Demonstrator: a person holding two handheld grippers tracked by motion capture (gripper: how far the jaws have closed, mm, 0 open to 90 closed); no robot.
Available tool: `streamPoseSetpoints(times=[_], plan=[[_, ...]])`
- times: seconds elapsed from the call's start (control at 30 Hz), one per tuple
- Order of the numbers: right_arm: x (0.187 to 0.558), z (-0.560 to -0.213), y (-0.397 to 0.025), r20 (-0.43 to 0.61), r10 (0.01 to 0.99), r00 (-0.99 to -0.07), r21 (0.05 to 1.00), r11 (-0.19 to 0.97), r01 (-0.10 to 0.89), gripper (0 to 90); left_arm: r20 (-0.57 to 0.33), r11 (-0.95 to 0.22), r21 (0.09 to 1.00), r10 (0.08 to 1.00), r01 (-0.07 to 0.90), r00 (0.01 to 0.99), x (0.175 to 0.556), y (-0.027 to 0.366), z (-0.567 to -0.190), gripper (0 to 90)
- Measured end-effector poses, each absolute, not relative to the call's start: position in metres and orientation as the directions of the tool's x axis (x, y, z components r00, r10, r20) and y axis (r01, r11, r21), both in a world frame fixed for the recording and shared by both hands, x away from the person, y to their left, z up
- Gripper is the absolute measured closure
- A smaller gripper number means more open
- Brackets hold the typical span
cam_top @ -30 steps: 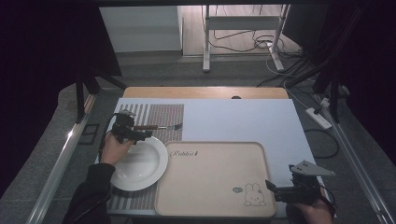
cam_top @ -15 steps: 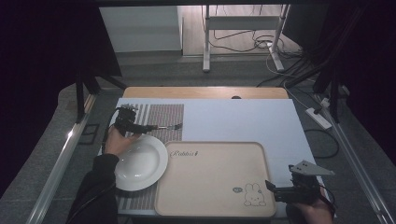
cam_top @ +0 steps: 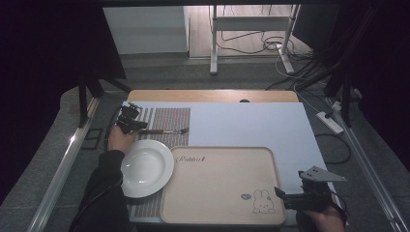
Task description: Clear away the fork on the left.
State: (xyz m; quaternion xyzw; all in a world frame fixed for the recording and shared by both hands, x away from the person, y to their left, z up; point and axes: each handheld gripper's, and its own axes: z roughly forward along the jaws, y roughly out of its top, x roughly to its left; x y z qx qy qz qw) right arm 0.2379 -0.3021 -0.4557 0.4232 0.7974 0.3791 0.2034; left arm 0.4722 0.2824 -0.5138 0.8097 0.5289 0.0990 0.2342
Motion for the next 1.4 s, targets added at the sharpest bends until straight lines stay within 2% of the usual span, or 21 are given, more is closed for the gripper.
streamPoseSetpoints(times=[0.1, 0.33, 0.6, 0.77, 0.8, 0.83, 0.87, 0.9, 1.0, 1.07, 1.1, 1.13, 1.2, 1.23, 1.27, 1.37, 1.4], plan=[[0.238, -0.456, -0.302, -0.001, 0.829, -0.559, 0.778, 0.352, 0.52, 0.0, -0.064, -0.349, 0.446, 0.906, 0.824, 0.419, 0.474, 0.284, -0.519, 88.8], [0.237, -0.456, -0.301, -0.009, 0.826, -0.563, 0.776, 0.361, 0.517, 0.0, -0.116, -0.388, 0.398, 0.877, 0.831, 0.465, 0.456, 0.286, -0.519, 88.8], [0.237, -0.456, -0.3, -0.018, 0.823, -0.568, 0.774, 0.371, 0.513, 0.0, -0.183, -0.408, 0.385, 0.845, 0.828, 0.502, 0.446, 0.288, -0.52, 88.9], [0.236, -0.456, -0.301, -0.019, 0.822, -0.569, 0.775, 0.372, 0.511, 0.0, -0.2, -0.402, 0.386, 0.842, 0.83, 0.501, 0.446, 0.289, -0.52, 88.6], [0.236, -0.456, -0.301, -0.019, 0.822, -0.569, 0.775, 0.372, 0.511, 0.0, -0.18, -0.402, 0.393, 0.849, 0.827, 0.497, 0.446, 0.289, -0.519, 88.6], [0.236, -0.456, -0.301, -0.019, 0.821, -0.57, 0.775, 0.372, 0.51, 0.0, -0.169, -0.391, 0.403, 0.857, 0.828, 0.487, 0.446, 0.289, -0.517, 81.6], [0.236, -0.456, -0.301, -0.019, 0.821, -0.57, 0.775, 0.372, 0.51, 0.0, -0.173, -0.38, 0.414, 0.859, 0.827, 0.482, 0.447, 0.29, -0.515, 81.6], [0.236, -0.456, -0.3, -0.019, 0.82, -0.572, 0.775, 0.374, 0.509, 0.0, -0.172, -0.37, 0.433, 0.861, 0.822, 0.478, 0.447, 0.29, -0.513, 72.5], [0.236, -0.456, -0.3, -0.023, 0.818, -0.574, 0.774, 0.378, 0.507, 0.0, -0.193, -0.353, 0.476, 0.851, 0.806, 0.488, 0.448, 0.289, -0.51, 67.5], [0.236, -0.456, -0.3, -0.027, 0.818, -0.575, 0.774, 0.381, 0.506, 0.0, -0.192, -0.358, 0.476, 0.849, 0.803, 0.492, 0.45, 0.285, -0.511, 54.7], [0.236, -0.456, -0.3, -0.027, 0.818, -0.575, 0.774, 0.381, 0.506, 0.0, -0.193, -0.361, 0.475, 0.847, 0.802, 0.496, 0.453, 0.281, -0.512, 42.0], [0.236, -0.456, -0.3, -0.026, 0.818, -0.575, 0.774, 0.38, 0.506, 0.0, -0.193, -0.361, 0.475, 0.847, 0.802, 0.496, 0.453, 0.281, -0.512, 35.3], [0.236, -0.456, -0.3, -0.026, 0.818, -0.575, 0.774, 0.38, 0.506, 0.0, -0.209, -0.357, 0.481, 0.841, 0.801, 0.5, 0.456, 0.277, -0.512, 32.0], [0.236, -0.456, -0.3, -0.026, 0.817, -0.576, 0.774, 0.38, 0.506, 0.0, -0.21, -0.365, 0.478, 0.836, 0.799, 0.508, 0.459, 0.271, -0.512, 23.7], [0.236, -0.456, -0.3, -0.026, 0.817, -0.576, 0.774, 0.381, 0.505, 0.0, -0.21, -0.365, 0.478, 0.836, 0.799, 0.508, 0.459, 0.271, -0.512, 19.2], [0.236, -0.456, -0.3, -0.027, 0.817, -0.576, 0.774, 0.382, 0.505, 0.0, -0.198, -0.389, 0.467, 0.83, 0.794, 0.522, 0.462, 0.262, -0.513, 10.4], [0.236, -0.456, -0.3, -0.027, 0.817, -0.576, 0.774, 0.382, 0.505, 0.0, -0.187, -0.397, 0.462, 0.83, 0.793, 0.525, 0.463, 0.259, -0.514, 10.4]])
